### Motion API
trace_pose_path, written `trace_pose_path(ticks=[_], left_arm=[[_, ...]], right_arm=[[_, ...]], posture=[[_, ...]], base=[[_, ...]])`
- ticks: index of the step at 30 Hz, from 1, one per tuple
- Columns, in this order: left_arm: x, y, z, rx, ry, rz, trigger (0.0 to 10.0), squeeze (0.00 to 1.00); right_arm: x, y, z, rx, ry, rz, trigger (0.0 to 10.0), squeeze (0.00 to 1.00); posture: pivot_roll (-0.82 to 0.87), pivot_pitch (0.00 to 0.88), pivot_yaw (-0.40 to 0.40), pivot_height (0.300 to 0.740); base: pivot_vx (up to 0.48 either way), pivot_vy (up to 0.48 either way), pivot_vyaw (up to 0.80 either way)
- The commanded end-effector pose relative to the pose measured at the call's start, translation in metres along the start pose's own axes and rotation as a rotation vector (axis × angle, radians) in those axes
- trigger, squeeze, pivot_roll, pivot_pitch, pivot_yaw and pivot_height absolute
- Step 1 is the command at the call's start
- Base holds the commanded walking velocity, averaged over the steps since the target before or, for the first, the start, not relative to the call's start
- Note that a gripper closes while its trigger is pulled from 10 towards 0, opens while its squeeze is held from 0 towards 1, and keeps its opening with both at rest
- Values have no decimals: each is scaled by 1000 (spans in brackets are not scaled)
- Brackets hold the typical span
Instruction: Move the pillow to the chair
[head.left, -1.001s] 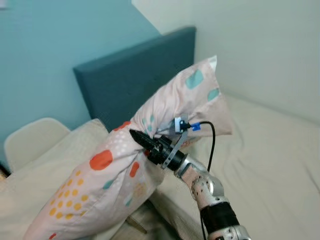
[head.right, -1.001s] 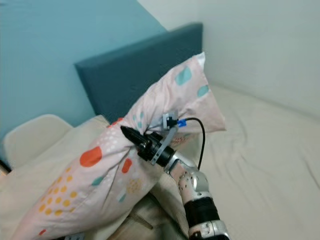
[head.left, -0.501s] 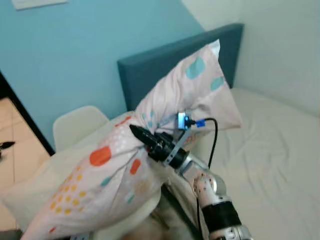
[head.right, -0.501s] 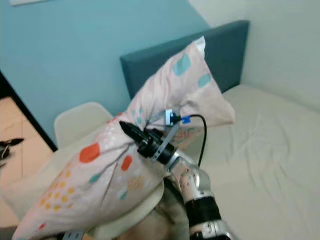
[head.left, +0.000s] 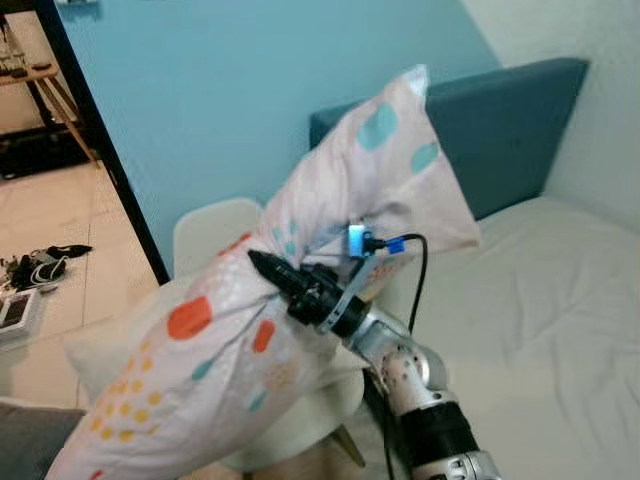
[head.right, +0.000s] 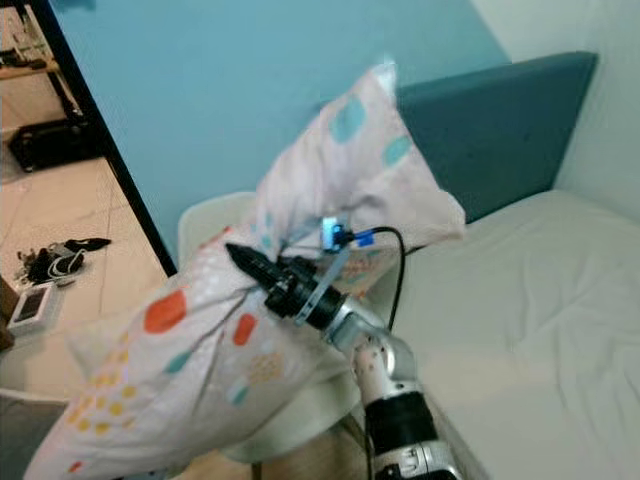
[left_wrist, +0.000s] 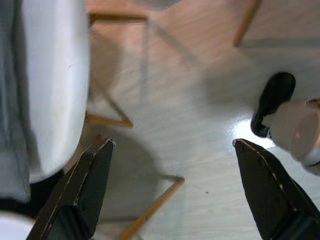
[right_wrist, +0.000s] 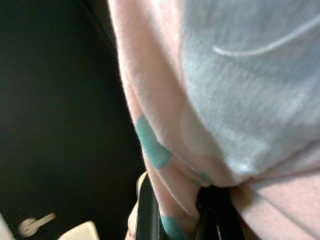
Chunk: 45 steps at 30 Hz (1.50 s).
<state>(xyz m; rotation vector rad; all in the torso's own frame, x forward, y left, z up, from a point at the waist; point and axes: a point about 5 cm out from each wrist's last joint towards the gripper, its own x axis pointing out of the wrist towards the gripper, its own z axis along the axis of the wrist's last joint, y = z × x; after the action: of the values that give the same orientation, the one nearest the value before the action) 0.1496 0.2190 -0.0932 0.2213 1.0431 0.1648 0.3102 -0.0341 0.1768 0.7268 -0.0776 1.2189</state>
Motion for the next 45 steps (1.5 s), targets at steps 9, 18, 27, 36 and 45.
trace_pose_path(ticks=[9, 18, 27, 36, 45], left_arm=[[-1, 0, -8, 4, 30, -1, 10000, 0], [-1, -2, -9, 1, 34, -4, 10000, 0], [-2, -1, -10, 0, 38, -1, 10000, 0], [-2, 0, -11, -6, 45, 1, 10000, 0], [-1, 1, -11, -3, 43, 1, 10000, 0]], right_arm=[[19, 18, 4, 6, -49, 117, 10000, 0], [19, 18, 5, 5, -47, 119, 10000, 0], [19, 20, 3, 9, -42, 129, 10000, 0], [20, 20, 2, 11, -41, 125, 10000, 0], [20, 20, 2, 13, -42, 127, 10000, 0]], posture=[[-45, 8, 50, 740], [-48, 11, 50, 740], [-42, 13, 51, 740], [-39, 15, 54, 740], [-40, 13, 55, 740]], base=[[0, 0, 800], [0, 0, 800], [0, 0, 800], [0, 0, 800], [0, 0, 800]])
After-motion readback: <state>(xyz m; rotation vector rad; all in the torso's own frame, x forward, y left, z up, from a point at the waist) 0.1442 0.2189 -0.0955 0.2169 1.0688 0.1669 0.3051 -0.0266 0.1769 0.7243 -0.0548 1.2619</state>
